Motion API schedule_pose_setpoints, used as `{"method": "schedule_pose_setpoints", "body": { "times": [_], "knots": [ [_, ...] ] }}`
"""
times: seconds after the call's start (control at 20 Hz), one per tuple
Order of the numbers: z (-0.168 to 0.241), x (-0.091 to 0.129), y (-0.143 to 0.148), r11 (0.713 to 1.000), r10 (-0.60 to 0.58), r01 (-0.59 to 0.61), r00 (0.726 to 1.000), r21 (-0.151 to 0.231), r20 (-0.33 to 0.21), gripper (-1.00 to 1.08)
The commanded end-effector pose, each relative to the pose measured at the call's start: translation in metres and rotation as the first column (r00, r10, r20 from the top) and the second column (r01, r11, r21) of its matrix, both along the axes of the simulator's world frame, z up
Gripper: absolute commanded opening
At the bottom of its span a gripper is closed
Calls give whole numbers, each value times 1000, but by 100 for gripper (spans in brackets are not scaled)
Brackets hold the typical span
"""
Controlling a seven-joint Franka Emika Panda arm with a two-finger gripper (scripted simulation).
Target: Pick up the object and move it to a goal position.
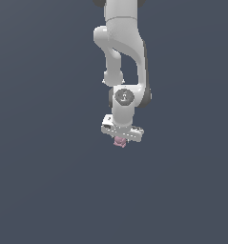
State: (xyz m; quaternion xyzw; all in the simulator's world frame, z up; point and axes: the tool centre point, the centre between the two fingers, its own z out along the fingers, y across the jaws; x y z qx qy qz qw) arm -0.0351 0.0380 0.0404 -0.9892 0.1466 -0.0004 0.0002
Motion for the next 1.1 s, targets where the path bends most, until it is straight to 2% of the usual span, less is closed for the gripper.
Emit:
{"method": "schedule_pose_setpoints", "body": {
  "times": [0.0,0.5,1.05],
  "knots": [
    [0,0,0,1000,0,0,1000,0,0,-100],
    [35,2,-14,1000,0,0,1000,0,0,-100],
    [138,7,-56,1000,-1,1,1000,1,0,-100]
  ]
}}
